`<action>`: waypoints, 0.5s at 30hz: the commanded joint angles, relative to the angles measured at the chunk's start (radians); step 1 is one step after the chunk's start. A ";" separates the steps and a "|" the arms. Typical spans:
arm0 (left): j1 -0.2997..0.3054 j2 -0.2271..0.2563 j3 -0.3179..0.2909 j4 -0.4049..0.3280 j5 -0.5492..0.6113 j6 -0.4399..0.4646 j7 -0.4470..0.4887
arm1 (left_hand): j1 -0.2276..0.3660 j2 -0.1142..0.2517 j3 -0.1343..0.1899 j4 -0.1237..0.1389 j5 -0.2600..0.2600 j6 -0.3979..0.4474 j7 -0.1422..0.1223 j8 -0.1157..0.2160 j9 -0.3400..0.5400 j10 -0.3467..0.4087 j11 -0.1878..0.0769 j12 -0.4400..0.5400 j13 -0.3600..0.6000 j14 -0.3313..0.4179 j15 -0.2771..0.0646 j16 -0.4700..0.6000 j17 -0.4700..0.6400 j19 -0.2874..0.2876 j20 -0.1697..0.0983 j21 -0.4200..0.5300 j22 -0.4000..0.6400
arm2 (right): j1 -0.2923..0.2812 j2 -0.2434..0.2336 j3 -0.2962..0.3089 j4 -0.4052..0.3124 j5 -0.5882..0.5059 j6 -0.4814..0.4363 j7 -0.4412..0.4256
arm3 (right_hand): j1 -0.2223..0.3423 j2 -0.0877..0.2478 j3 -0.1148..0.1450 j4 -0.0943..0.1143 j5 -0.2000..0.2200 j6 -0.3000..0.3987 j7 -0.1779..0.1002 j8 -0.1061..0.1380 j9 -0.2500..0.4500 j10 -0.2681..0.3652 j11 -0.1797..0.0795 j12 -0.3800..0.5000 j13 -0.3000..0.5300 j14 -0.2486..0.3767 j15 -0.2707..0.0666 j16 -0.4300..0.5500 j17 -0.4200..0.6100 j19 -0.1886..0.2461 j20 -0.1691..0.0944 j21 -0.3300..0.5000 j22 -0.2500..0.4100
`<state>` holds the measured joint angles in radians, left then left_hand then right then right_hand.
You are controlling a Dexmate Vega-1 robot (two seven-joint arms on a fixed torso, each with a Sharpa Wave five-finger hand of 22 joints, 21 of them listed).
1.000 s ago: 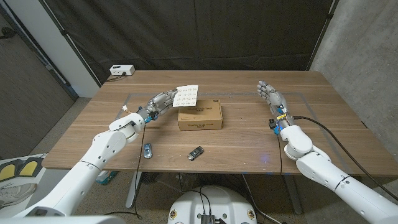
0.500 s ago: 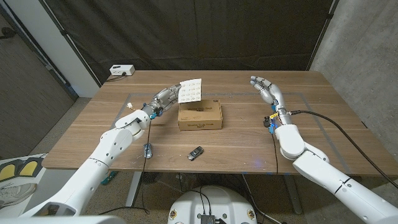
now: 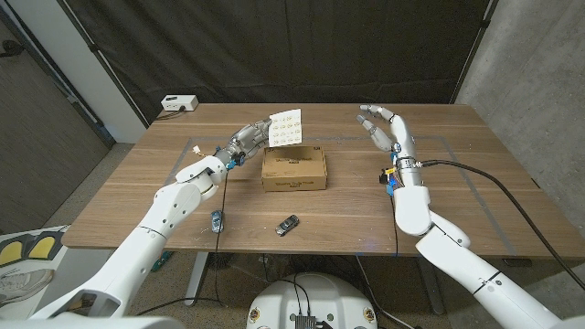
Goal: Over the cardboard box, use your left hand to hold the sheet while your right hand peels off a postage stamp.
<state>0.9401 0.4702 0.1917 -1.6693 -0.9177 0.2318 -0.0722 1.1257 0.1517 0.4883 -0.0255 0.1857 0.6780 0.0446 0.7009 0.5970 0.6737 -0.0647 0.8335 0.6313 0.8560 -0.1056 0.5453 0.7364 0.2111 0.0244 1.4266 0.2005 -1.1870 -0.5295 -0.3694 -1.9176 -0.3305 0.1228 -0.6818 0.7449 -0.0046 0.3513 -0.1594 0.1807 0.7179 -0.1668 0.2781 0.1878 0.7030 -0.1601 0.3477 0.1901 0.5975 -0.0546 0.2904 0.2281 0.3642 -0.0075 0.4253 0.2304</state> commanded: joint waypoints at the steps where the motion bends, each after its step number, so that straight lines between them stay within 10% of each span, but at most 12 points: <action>1: -0.021 -0.018 0.008 -0.043 -0.015 0.054 0.071 | -0.002 -0.027 0.021 -0.011 0.017 0.075 -0.028 0.055 -0.016 0.101 -0.080 -0.027 -0.036 0.038 -0.094 -0.021 -0.034 0.031 -0.002 0.014 -0.007 | -0.048 0.155 0.037 -0.021 -0.353 -0.032 -0.062 | 0.017 -0.016 -0.024 0.005 0.013 0.050 -0.010 0.013 0.003 0.047 -0.007 0.014 0.002 0.046 -0.158 0.029 0.023 0.019 -0.012 0.016 0.004; 15: -0.028 -0.047 0.008 -0.092 -0.060 0.107 0.184 | -0.023 -0.112 0.103 -0.057 0.057 0.227 -0.019 0.075 -0.125 0.256 -0.065 -0.124 -0.178 0.150 -0.097 -0.080 -0.114 0.105 -0.029 0.017 -0.022 | -0.076 0.269 0.080 -0.030 -0.666 -0.025 -0.059 | 0.047 -0.034 -0.062 0.003 0.023 0.094 -0.028 0.008 0.005 0.103 -0.023 0.022 0.004 0.097 -0.165 0.075 0.065 0.044 -0.021 0.041 0.006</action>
<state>0.9261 0.4425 0.1955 -1.7322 -0.9468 0.2994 0.0498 1.1005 0.0551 0.5634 -0.0697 0.2362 0.7652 0.0398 0.7238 0.4804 0.8382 -0.0537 0.7174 0.4615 0.9939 -0.1518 0.4723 0.6262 0.3008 -0.0041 1.4391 0.1767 -1.2417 -0.3468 -0.3182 -1.9407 -0.7666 0.0968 -0.7394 0.7845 -0.0284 0.2964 -0.1571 0.1963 0.8042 -0.1890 0.2848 0.1888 0.7945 -0.1791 0.3629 0.1900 0.6866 -0.0657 0.3594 0.2859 0.4016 -0.0232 0.4602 0.2351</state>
